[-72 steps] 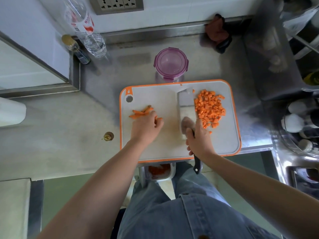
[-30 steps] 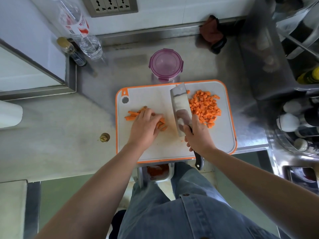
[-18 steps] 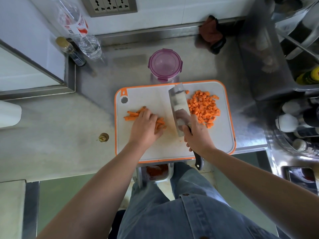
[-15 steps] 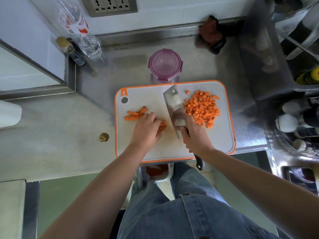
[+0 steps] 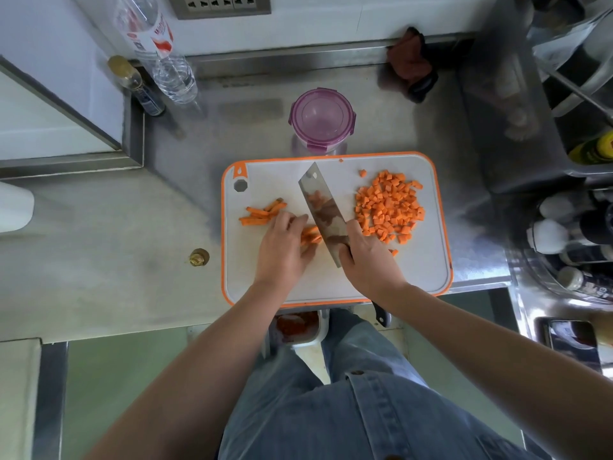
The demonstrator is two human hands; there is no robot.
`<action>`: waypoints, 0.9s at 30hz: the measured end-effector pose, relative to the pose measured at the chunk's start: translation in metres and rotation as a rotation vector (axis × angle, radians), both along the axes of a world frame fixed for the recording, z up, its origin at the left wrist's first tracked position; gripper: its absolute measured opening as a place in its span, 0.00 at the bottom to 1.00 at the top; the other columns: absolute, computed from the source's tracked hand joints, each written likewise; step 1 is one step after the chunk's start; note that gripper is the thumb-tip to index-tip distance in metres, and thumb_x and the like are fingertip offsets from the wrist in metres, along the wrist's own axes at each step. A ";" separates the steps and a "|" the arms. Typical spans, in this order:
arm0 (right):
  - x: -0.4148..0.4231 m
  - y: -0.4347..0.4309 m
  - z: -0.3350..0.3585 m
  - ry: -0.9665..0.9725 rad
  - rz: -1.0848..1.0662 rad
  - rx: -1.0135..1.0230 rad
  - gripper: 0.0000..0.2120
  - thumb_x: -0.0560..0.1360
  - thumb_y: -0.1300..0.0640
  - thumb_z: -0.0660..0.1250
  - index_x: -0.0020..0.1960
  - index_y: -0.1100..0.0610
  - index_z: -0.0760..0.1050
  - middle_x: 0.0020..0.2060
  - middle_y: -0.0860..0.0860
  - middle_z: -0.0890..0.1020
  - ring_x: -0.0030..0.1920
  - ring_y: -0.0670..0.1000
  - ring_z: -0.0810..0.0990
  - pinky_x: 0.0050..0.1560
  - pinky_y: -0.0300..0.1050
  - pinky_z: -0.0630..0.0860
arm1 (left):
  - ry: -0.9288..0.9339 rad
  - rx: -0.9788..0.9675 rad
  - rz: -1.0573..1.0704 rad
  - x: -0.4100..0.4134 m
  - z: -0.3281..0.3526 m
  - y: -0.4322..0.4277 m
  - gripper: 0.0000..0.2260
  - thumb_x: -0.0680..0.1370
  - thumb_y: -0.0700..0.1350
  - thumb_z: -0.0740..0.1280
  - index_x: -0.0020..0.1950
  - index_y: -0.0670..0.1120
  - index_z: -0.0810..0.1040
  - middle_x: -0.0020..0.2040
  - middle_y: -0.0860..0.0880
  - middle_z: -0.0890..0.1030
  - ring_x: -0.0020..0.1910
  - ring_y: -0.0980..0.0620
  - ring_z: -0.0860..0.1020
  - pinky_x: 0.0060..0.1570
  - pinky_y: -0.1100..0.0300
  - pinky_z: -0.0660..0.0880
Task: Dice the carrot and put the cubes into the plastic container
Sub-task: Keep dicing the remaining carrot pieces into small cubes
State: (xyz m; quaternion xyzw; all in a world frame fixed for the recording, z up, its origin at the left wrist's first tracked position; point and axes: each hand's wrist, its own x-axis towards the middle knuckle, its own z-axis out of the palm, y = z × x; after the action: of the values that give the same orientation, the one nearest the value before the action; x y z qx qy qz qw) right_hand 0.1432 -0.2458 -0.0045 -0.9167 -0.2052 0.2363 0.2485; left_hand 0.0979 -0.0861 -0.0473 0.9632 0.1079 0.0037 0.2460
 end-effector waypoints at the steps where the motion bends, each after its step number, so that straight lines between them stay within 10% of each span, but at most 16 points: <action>1: -0.001 0.001 0.000 -0.008 0.002 -0.008 0.03 0.80 0.60 0.54 0.53 0.59 0.62 0.26 0.50 0.66 0.25 0.49 0.64 0.25 0.42 0.57 | -0.006 -0.002 0.029 -0.001 0.001 0.002 0.21 0.70 0.47 0.76 0.59 0.42 0.77 0.55 0.44 0.75 0.55 0.44 0.75 0.53 0.53 0.76; 9: -0.002 0.004 -0.004 -0.063 -0.068 -0.040 0.05 0.81 0.60 0.54 0.55 0.61 0.64 0.26 0.49 0.67 0.25 0.48 0.66 0.24 0.42 0.57 | 0.099 0.019 0.096 -0.010 0.000 0.010 0.07 0.71 0.45 0.73 0.45 0.45 0.79 0.45 0.47 0.78 0.46 0.45 0.77 0.42 0.55 0.73; 27: 0.002 -0.001 -0.004 -0.119 0.004 -0.156 0.07 0.81 0.59 0.54 0.57 0.59 0.65 0.26 0.50 0.68 0.26 0.51 0.68 0.27 0.45 0.66 | 0.076 -0.035 0.143 -0.003 -0.004 0.002 0.13 0.73 0.46 0.72 0.54 0.46 0.75 0.52 0.48 0.78 0.53 0.46 0.76 0.45 0.53 0.77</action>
State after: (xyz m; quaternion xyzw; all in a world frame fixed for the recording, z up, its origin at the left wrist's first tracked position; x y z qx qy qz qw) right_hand 0.1451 -0.2468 -0.0088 -0.9453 -0.2023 0.1970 0.1631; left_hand 0.0948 -0.0836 -0.0508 0.9480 0.1859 -0.0171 0.2576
